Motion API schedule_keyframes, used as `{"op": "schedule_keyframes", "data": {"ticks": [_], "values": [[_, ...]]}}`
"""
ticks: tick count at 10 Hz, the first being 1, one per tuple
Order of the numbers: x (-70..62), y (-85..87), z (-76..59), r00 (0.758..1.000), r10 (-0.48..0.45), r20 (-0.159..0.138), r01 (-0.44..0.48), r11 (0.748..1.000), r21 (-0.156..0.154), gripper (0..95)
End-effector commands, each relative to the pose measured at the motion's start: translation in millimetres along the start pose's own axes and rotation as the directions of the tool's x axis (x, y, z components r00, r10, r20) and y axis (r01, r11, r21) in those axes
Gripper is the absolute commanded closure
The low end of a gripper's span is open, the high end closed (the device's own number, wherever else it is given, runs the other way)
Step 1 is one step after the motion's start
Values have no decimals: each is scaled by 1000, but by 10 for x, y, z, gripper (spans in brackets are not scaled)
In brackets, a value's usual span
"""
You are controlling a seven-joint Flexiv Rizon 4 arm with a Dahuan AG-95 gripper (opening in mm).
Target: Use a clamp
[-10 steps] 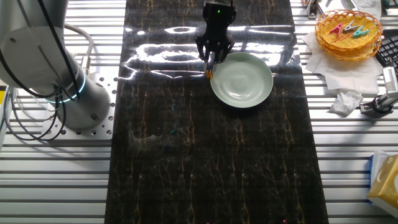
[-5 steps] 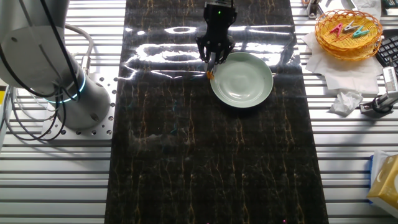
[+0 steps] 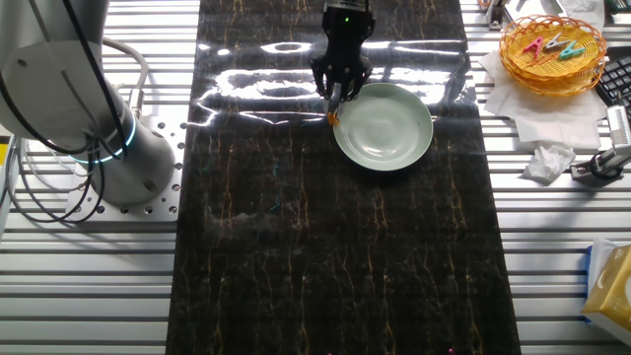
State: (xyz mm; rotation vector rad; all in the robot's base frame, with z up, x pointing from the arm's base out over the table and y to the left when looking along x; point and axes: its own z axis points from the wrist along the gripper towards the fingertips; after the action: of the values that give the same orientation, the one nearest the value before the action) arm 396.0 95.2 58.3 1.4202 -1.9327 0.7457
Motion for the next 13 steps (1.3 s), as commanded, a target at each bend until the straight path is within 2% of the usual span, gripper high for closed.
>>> {"op": "schedule_keyframes", "data": {"ticks": [1,7,8,13], "values": [[-4,-2,-1,1000,0,-5,0,1000,0,950],[-5,-2,-2,999,-4,-32,4,1000,7,950],[-5,-2,-2,999,-4,-35,5,1000,8,760],[-5,-1,-2,999,-8,-52,9,1000,13,760]]}}
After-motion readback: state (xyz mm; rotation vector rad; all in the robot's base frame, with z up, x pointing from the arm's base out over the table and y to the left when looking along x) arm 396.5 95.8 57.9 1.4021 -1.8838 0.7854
